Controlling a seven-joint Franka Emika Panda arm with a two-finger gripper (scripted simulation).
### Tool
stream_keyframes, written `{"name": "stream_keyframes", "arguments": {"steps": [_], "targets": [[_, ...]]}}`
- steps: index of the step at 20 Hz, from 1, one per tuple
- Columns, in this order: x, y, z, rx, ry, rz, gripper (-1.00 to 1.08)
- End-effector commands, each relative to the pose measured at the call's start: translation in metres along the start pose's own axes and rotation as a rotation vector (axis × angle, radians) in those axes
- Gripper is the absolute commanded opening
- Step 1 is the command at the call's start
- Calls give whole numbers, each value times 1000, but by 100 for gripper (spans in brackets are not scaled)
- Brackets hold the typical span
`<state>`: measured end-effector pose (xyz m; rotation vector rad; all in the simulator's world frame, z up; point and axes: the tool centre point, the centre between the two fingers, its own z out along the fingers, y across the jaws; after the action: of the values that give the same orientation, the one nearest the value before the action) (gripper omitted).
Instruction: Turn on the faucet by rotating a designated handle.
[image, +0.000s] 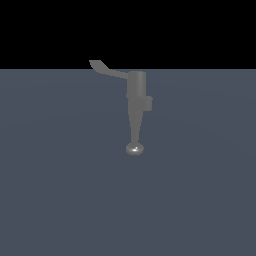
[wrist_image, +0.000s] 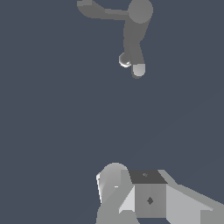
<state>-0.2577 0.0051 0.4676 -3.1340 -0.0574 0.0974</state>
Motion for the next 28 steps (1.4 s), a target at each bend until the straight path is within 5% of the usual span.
{"name": "stream_keyframes", "arguments": {"steps": [1,11,28], "targets": [[0,0,0,0,0,0,-100],[1,0,13,32,-56,30,-100],[24,-3,15,33,-48,139,-100]]}}
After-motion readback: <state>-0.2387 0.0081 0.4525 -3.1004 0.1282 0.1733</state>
